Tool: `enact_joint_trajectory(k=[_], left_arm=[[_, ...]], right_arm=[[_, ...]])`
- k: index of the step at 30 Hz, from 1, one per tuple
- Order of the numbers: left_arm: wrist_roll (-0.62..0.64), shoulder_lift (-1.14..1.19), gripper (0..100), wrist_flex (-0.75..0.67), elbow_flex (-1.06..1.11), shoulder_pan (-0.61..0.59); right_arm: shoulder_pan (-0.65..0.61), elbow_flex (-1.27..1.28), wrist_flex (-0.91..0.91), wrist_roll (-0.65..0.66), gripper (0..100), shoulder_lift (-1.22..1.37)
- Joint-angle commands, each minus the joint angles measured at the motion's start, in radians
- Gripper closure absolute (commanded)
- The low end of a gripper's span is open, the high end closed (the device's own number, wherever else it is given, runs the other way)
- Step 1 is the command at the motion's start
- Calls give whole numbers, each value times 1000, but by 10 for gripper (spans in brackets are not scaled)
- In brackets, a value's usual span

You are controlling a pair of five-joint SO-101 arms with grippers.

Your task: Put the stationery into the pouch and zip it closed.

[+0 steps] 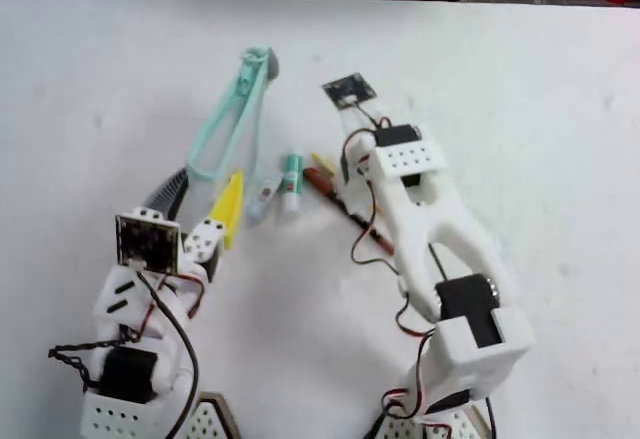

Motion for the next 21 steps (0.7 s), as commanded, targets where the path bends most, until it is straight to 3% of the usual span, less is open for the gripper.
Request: enact_joint_trajectory(k=[1, 18, 21], left_arm=[[14, -15, 786, -32, -12, 1], [14, -15, 786, -32, -12, 2], [14, -15, 786, -32, -12, 2]], right_arm=[[-13, -44, -19, 12, 786, -8], [-13, -112, -107, 14, 789, 159], [-16, -146, -119, 14, 854, 208]])
